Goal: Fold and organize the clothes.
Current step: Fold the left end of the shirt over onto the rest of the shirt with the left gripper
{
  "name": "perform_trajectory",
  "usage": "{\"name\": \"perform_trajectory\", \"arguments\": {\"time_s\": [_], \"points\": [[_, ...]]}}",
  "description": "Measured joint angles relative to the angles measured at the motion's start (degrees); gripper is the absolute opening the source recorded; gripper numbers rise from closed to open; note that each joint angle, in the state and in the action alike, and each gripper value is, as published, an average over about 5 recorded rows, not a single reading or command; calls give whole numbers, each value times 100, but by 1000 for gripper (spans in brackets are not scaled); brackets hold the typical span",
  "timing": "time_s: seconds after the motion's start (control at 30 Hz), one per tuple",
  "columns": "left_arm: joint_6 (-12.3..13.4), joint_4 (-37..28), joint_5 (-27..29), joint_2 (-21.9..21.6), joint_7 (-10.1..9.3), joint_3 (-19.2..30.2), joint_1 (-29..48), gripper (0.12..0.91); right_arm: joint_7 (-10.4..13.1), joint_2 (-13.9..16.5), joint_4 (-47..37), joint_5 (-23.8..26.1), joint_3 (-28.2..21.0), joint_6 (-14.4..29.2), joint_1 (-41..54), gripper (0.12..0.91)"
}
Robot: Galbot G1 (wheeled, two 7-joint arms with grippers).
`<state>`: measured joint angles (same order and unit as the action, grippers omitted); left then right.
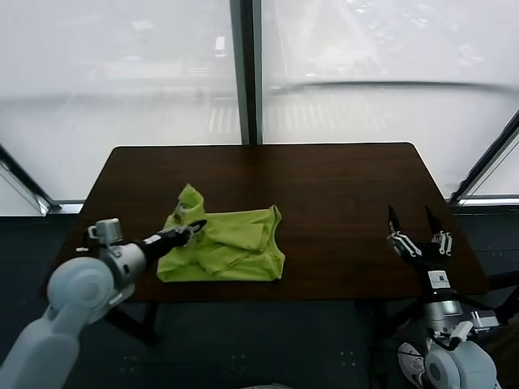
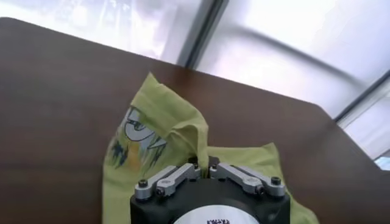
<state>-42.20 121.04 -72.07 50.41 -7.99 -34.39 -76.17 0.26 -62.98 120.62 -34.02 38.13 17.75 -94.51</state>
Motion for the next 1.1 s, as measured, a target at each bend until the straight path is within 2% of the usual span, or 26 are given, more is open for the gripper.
{"name": "perform_trajectory", "arguments": {"time_s": [0.2,0.43,0.8,1.1], "points": [[1,4,2,411,-191,808,515,178,-53,-247,68,93,282,47,-299,907],[1,112,138,679,-223,1385,630,178,-56,-372,62,128,439,65,-414,907],[1,-46,301,1013,-240,1618,782,178,-55,-432,52,184,396,54,-415,907],[1,-245,651,1286,-211,1766,802,178,-54,-495,53,232,362,45,-408,907]]}}
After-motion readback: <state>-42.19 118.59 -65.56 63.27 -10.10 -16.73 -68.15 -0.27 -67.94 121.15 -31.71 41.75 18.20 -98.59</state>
